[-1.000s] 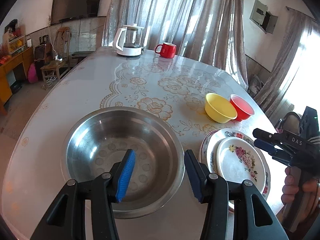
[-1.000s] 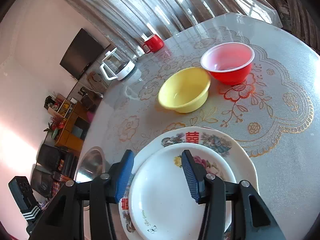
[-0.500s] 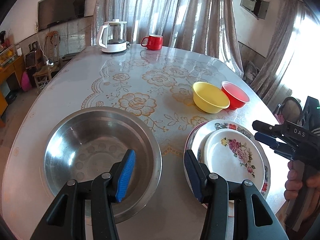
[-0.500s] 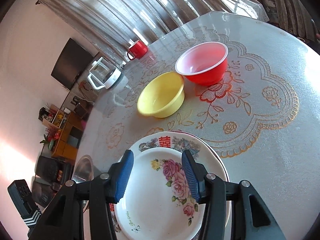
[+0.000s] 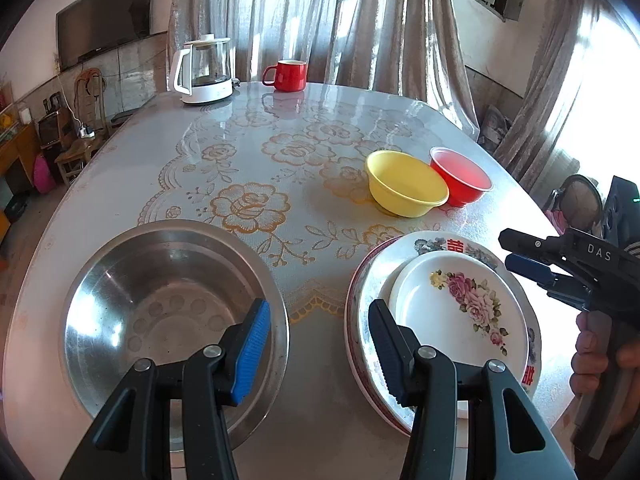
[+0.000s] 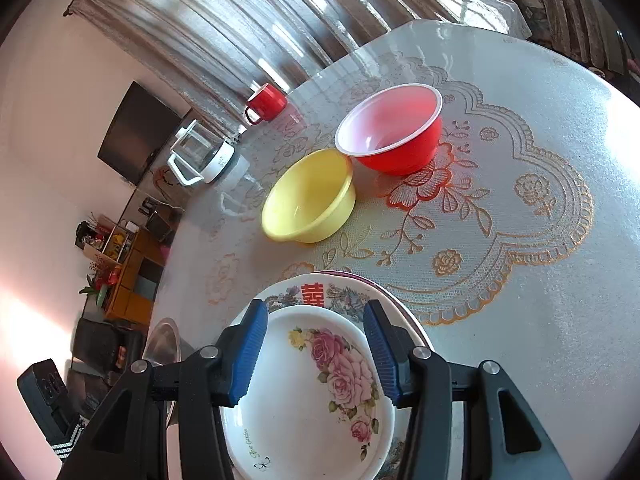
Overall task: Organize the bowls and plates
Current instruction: 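Reach the right gripper to the yellow bowl and grip its rim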
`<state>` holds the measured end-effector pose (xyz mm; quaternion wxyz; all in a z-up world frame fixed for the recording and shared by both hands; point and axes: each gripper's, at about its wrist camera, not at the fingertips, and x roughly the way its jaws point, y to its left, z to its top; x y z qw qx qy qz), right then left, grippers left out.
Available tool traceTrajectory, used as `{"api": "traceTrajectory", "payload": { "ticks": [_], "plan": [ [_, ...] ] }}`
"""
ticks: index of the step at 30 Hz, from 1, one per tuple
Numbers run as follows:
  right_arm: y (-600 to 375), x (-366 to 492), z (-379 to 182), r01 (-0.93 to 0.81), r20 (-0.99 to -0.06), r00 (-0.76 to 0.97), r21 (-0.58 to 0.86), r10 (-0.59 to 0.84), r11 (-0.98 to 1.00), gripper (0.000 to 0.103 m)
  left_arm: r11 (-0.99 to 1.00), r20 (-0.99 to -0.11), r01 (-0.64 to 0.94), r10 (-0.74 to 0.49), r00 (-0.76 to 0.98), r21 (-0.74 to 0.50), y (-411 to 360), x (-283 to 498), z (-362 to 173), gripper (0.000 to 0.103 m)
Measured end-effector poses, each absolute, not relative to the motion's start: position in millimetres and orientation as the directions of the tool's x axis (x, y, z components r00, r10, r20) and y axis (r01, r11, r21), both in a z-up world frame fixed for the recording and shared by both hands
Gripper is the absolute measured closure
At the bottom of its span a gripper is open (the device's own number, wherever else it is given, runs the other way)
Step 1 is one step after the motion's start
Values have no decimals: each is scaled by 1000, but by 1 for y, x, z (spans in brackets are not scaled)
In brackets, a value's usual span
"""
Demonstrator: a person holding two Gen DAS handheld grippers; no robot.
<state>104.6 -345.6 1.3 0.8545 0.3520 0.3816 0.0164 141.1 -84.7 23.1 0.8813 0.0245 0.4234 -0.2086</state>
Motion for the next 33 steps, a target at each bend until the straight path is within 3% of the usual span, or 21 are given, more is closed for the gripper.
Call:
{"api": "traceTrajectory", "payload": {
  "ticks": [15, 33],
  "plan": [
    [-369, 108, -4, 268, -631, 715, 644, 300, 716, 53, 902, -786, 409, -352, 508, -140, -109, 161, 14, 51],
    [-376, 145, -1, 255, -623, 727, 637, 290, 728, 53, 893, -789, 357, -420, 448, -273, -143, 225, 18, 52]
  ]
}}
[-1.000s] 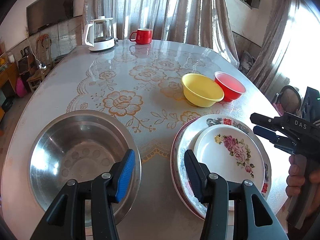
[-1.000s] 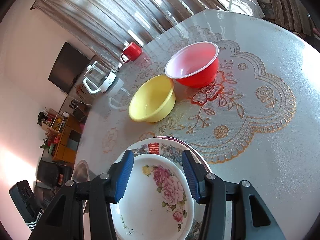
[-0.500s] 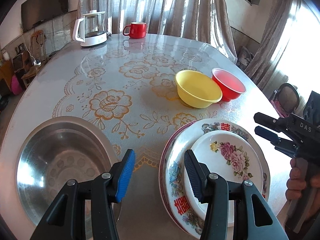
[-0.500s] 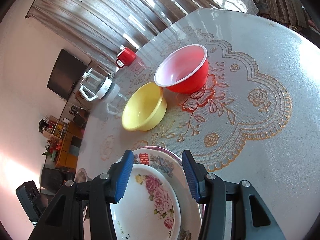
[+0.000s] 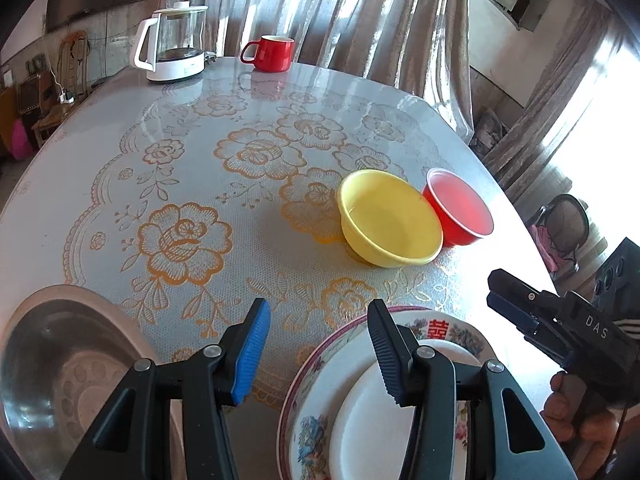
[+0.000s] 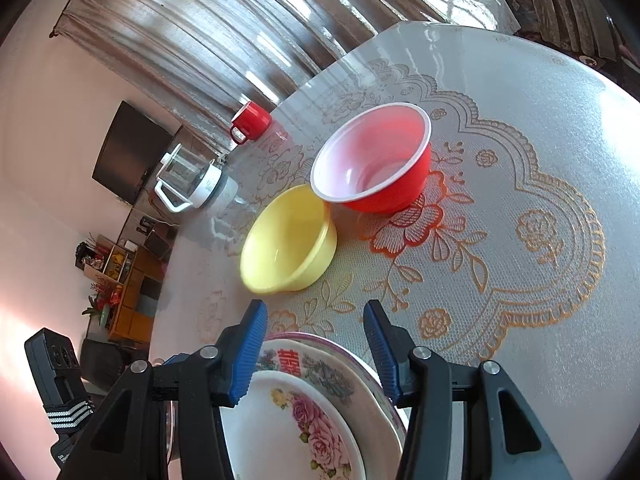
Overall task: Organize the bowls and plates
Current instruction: 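Reach the right gripper to the yellow bowl and grip its rim, then carry the yellow bowl with the right gripper into the steel basin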
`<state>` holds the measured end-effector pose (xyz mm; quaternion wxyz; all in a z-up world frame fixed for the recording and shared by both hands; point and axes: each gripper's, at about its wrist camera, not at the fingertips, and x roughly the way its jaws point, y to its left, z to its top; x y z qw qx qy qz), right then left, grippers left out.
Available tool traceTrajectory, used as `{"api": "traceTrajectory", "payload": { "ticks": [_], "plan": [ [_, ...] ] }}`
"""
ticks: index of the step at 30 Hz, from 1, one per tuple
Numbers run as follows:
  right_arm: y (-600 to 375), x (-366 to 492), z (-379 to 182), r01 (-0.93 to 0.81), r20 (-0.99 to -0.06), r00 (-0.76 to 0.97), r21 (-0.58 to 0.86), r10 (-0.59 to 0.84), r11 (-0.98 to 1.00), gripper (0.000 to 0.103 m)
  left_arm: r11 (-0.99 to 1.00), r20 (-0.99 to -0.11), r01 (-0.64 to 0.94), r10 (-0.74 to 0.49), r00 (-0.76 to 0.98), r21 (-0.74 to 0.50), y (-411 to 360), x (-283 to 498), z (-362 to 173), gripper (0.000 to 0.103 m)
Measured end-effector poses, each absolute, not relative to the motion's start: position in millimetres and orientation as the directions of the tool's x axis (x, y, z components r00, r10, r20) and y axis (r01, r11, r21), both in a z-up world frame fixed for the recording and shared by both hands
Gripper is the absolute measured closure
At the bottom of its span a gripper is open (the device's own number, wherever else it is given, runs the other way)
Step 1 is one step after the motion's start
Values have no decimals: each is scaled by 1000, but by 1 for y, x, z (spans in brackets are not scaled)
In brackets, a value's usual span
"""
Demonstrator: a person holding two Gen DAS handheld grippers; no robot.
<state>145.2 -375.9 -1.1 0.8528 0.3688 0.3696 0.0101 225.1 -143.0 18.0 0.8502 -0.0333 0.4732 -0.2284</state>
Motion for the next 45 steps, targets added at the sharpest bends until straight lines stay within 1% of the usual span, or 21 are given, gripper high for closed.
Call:
{"api": "traceTrajectory", "payload": {
  "ticks": [2, 3, 6, 8, 11, 12, 15, 19, 21, 23, 25, 27, 31, 38, 45],
  "plan": [
    [-377, 153, -2, 256, -628, 721, 633, 292, 730, 53, 893, -792, 347, -425, 439, -286, -147, 232, 17, 53],
    [-377, 156, -2, 259, -631, 720, 631, 289, 731, 53, 891, -792, 345, -429, 434, -294, -150, 235, 16, 55],
    [-380, 166, -7, 266, -639, 714, 626, 286, 733, 57, 891, -796, 339, -432, 423, -304, -159, 246, 13, 56],
    [-381, 172, -8, 271, -643, 711, 625, 285, 732, 58, 888, -794, 327, -442, 416, -323, -164, 254, 11, 56],
    [-381, 184, -12, 282, -658, 700, 611, 277, 740, 64, 883, -795, 304, -459, 396, -358, -170, 268, 7, 56],
    [-381, 188, -14, 287, -666, 692, 607, 277, 741, 68, 880, -794, 300, -464, 391, -367, -172, 273, 6, 56],
    [-382, 197, -18, 298, -684, 678, 591, 270, 749, 75, 883, -798, 295, -461, 388, -366, -180, 284, 3, 57],
    [-383, 205, -22, 300, -691, 670, 587, 273, 752, 79, 884, -801, 293, -458, 386, -364, -190, 296, -1, 60],
    [-382, 209, -24, 302, -695, 665, 585, 274, 753, 79, 886, -804, 297, -453, 385, -357, -195, 300, -3, 61],
    [-381, 212, -25, 297, -694, 664, 587, 280, 753, 81, 883, -808, 306, -456, 372, -357, -200, 303, -7, 69],
    [-380, 214, -25, 289, -695, 663, 581, 279, 761, 84, 873, -809, 337, -465, 359, -352, -205, 304, -11, 81],
    [-377, 215, -24, 276, -698, 660, 571, 280, 773, 87, 872, -811, 358, -458, 363, -333, -209, 301, -12, 86],
    [-374, 214, -23, 267, -705, 657, 549, 267, 792, 88, 862, -803, 363, -479, 354, -354, -203, 296, -14, 85],
    [-369, 210, -23, 257, -704, 650, 560, 288, 787, 88, 864, -797, 359, -479, 366, -354, -190, 279, -9, 85],
    [-353, 204, -12, 222, -690, 658, 560, 301, 798, 88, 864, -779, 350, -487, 395, -363, -170, 262, 1, 85]
  ]
}}
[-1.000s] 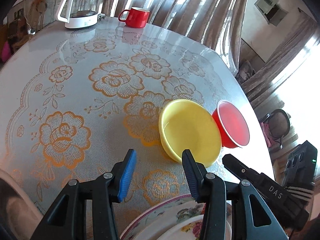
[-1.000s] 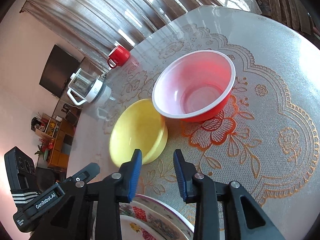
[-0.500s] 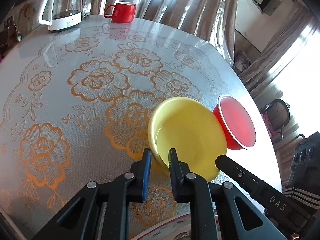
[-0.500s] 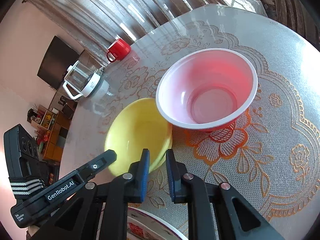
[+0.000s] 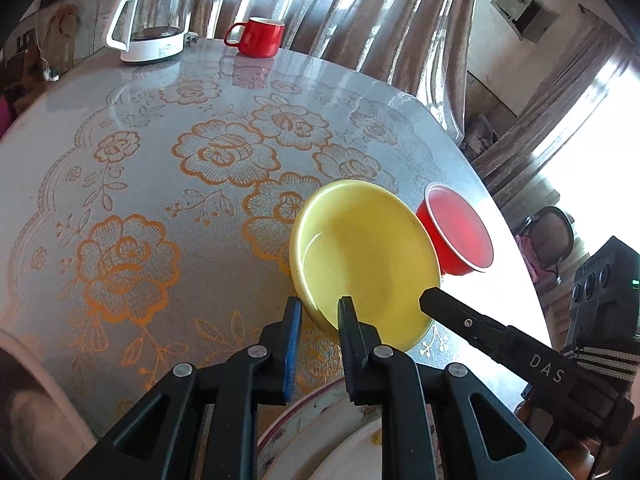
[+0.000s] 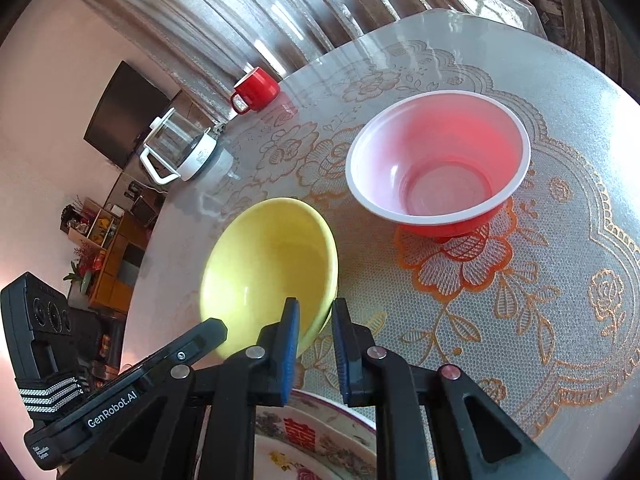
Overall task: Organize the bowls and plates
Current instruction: 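Carry the yellow bowl with the right gripper into the steel basin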
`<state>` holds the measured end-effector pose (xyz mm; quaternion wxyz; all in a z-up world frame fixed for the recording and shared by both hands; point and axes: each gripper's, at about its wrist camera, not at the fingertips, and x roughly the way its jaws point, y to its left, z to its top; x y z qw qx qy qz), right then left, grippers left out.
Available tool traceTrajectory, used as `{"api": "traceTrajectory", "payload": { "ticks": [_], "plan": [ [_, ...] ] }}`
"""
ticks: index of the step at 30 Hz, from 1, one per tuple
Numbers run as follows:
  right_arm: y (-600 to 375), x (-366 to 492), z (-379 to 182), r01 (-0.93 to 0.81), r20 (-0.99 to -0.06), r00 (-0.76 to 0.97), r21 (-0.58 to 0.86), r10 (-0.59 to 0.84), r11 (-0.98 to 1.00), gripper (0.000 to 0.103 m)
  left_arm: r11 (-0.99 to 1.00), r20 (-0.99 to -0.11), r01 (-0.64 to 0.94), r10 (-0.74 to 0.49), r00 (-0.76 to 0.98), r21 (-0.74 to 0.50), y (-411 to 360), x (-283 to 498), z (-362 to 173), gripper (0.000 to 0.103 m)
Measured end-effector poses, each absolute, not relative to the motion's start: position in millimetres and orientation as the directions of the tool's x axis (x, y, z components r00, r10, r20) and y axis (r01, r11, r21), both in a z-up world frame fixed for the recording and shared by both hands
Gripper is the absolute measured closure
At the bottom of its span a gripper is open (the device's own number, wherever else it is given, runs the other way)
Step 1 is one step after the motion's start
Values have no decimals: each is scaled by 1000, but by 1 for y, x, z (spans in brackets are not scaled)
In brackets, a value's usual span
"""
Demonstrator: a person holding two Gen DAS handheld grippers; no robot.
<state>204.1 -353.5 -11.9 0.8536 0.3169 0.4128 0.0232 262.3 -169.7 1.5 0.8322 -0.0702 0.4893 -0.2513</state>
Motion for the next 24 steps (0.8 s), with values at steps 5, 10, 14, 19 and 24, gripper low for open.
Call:
{"api": "traceTrajectory", "payload": {
  "ticks": [5, 10, 14, 19, 24],
  "plan": [
    [-338, 197, 0, 185, -675, 668, 560, 315, 807, 88, 868, -757, 345, -486, 436, -358, -152, 244, 17, 84],
    [-322, 188, 11, 154, -659, 676, 562, 328, 813, 88, 866, -729, 362, -491, 477, -346, -134, 223, 32, 84],
    [-310, 180, 16, 133, -649, 681, 566, 339, 814, 88, 865, -710, 366, -494, 501, -344, -120, 208, 41, 84],
    [-297, 168, 21, 109, -634, 686, 574, 356, 812, 88, 860, -691, 369, -506, 517, -354, -104, 190, 50, 84],
    [-286, 157, 24, 88, -623, 686, 583, 375, 808, 88, 856, -679, 363, -514, 524, -368, -89, 174, 52, 84]
  ]
}}
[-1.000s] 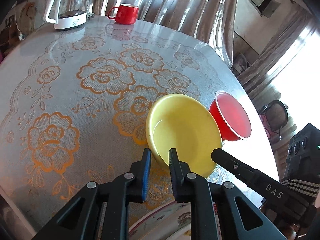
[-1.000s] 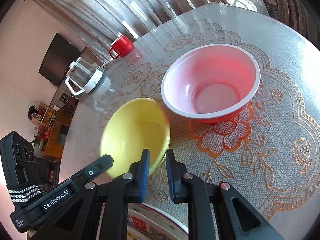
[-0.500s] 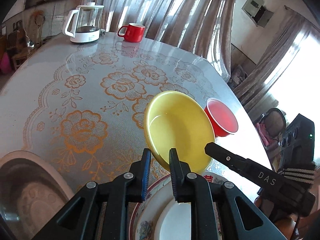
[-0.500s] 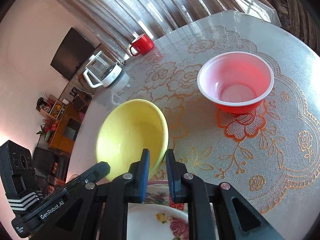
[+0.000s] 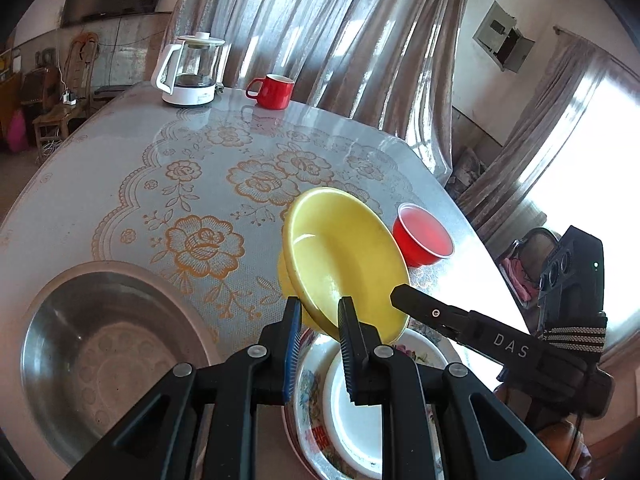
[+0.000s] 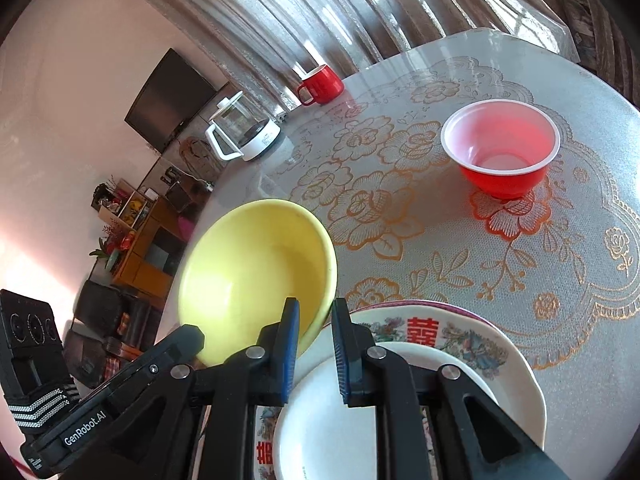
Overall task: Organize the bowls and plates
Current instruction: 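Carry the yellow bowl with the right gripper into the steel basin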
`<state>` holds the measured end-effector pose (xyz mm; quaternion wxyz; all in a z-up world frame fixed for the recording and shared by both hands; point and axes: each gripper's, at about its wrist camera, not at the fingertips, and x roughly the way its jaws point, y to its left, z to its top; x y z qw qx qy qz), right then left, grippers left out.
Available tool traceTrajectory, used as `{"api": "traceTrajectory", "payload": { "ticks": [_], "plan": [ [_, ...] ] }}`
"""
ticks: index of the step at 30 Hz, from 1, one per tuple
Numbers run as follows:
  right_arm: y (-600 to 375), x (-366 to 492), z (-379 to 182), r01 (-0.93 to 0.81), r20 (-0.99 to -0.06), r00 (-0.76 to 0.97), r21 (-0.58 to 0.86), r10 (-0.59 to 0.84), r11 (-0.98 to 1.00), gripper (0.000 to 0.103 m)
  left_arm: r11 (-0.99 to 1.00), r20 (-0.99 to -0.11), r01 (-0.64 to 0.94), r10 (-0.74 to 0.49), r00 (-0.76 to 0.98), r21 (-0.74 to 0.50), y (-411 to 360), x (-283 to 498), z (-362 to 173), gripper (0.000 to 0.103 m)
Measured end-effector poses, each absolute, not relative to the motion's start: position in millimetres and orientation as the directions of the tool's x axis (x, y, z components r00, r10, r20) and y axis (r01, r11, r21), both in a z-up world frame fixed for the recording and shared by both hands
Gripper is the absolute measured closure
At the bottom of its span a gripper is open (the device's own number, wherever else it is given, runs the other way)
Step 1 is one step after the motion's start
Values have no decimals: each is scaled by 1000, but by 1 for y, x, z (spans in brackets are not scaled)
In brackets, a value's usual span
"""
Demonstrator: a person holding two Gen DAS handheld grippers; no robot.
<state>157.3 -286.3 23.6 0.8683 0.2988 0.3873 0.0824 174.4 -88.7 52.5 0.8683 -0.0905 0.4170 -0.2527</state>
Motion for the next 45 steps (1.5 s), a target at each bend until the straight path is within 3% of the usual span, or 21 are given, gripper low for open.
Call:
{"api": "traceTrajectory", "payload": {
  "ticks": [25, 45],
  "plan": [
    [-174, 145, 39, -129, -603, 608, 567, 516, 814, 88, 873, -642, 201, -468, 607, -445, 36, 123, 45, 84],
    [-114, 152, 9, -166, -686, 511, 512, 518, 843, 85, 898, -710, 65, -388, 587, -436, 78, 124, 1, 85]
  ]
}}
